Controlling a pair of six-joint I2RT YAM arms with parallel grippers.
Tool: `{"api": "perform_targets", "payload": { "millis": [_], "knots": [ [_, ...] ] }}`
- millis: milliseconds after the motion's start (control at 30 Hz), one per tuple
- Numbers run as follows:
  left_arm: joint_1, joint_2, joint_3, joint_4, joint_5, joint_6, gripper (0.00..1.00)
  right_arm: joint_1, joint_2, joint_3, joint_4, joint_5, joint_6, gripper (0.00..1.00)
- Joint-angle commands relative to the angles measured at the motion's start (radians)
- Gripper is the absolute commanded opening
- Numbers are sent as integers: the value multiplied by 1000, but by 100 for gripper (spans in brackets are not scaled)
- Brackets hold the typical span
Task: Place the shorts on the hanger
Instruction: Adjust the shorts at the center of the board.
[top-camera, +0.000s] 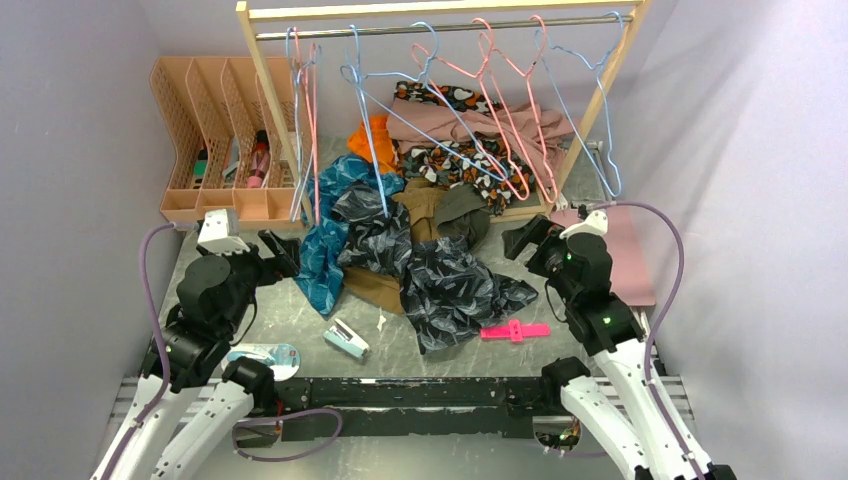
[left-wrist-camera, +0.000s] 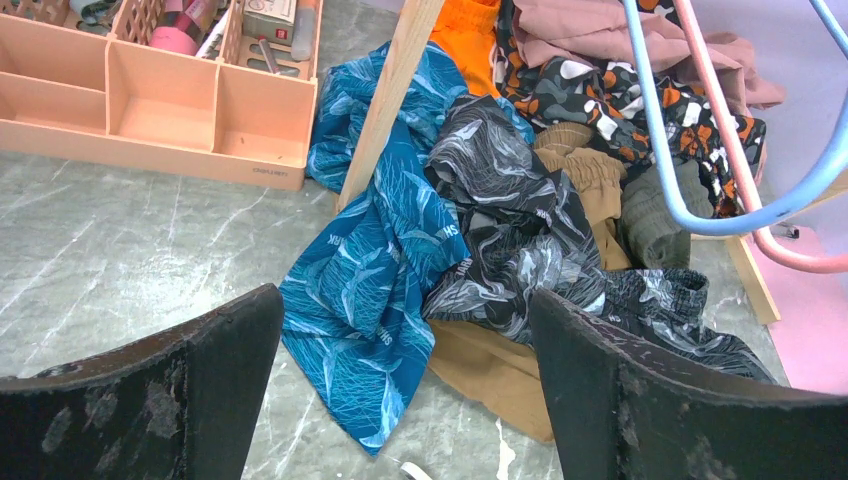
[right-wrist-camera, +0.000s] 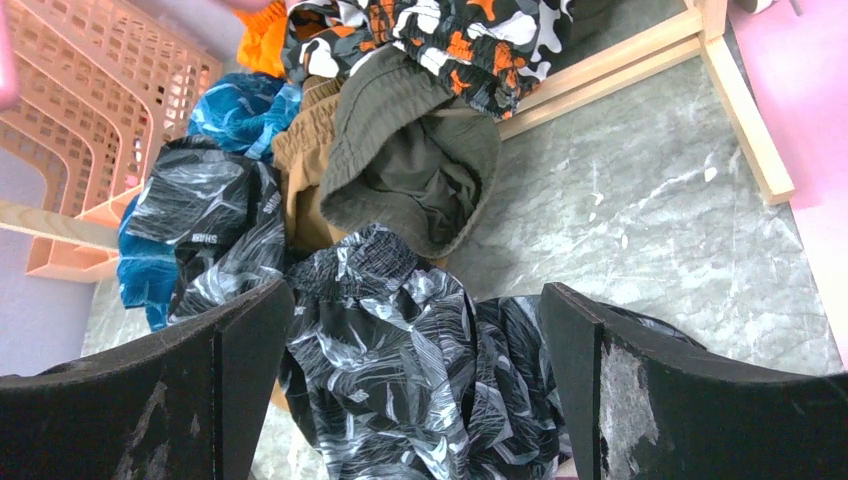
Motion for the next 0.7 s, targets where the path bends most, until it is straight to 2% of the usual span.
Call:
{"api": "perform_targets", "payload": {
  "millis": [0,300,533,667],
  "knots": [
    [-4,1,-5,19,-4,10,97,5,-2,3,-15,30,2,100],
    [-3,-2,-5,19,-4,8,97,5,27,-54,-3,-182,-73,99],
    [-4,3,-5,17,-6,8,97,5,78,-140,49,-323,-38,89],
    [-5,7,-3,14,-10,8,97,14,117,-229,103,-347,10,82]
  ]
}}
